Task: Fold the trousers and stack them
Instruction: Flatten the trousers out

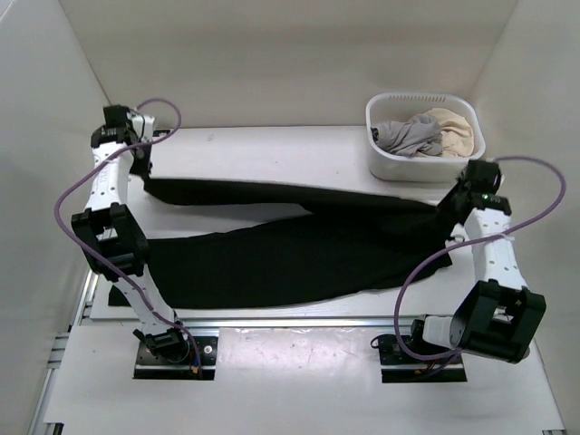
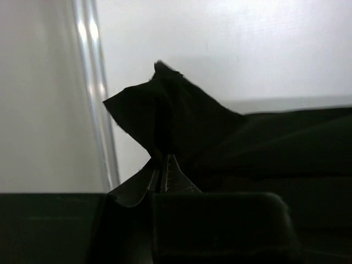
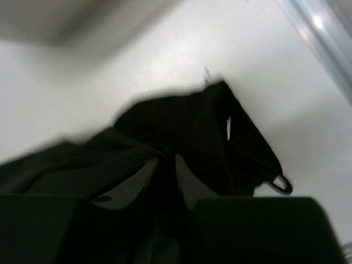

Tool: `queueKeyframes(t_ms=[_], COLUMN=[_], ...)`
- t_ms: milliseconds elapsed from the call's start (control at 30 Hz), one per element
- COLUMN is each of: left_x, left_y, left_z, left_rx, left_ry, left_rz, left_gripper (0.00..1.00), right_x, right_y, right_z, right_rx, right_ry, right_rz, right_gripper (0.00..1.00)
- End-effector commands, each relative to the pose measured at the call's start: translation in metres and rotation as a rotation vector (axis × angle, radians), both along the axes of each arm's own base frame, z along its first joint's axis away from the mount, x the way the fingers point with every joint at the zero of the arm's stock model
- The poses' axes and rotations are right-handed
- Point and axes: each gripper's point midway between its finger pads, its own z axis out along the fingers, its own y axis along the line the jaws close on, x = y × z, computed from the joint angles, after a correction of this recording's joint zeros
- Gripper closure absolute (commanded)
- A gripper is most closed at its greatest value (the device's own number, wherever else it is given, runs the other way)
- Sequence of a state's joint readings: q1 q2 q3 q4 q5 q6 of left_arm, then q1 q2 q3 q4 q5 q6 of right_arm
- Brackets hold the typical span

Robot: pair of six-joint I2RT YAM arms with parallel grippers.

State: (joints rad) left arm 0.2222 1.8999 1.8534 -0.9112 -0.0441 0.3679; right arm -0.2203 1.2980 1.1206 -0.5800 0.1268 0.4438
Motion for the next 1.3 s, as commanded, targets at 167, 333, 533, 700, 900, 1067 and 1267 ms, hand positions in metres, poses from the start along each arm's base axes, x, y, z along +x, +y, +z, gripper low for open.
queueKeyframes(t_ms=[167, 333, 533, 700, 900, 1067, 1267], left_x=[-0.07, -0.081, -0.081, -0.085, -0.084, -0.075, -0.058], left_y=[-0.018, -0.025, -0.026, -0.02, -0.012, -0.005, 0.012], left_z=[-0.075, -0.086, -0.079, -0.082, -0.074, -0.065, -0.031], left_rx=[-0.132, -0.157, -0.162, -0.15, -0.133, -0.105, -0.017], left_ry=[0.222, 0.247, 0.227, 0.239, 0.22, 0.196, 0.131], left_rz=[0.036, 0.026, 0.02, 0.039, 0.033, 0.033, 0.039], left_gripper=[0.86, 0.86, 0.86, 0.86, 0.86, 0.86, 0.86], right_x=[-0.076, -0.071, -0.062, -0.046, -0.048, -0.026, -0.008], right_y=[0.022, 0.012, -0.001, 0.009, 0.011, -0.012, -0.03], right_z=[-0.091, -0.058, -0.048, -0.069, -0.093, -0.093, -0.098], right_rx=[0.131, 0.105, 0.195, 0.315, 0.339, 0.249, 0.205], right_ry=[0.199, 0.093, 0.089, 0.14, 0.241, 0.216, 0.274], right_rz=[-0.065, -0.121, -0.307, -0.331, -0.361, -0.369, -0.346], right_gripper=[0.4, 0.23, 0.18, 0.19, 0.22, 0.36, 1.0])
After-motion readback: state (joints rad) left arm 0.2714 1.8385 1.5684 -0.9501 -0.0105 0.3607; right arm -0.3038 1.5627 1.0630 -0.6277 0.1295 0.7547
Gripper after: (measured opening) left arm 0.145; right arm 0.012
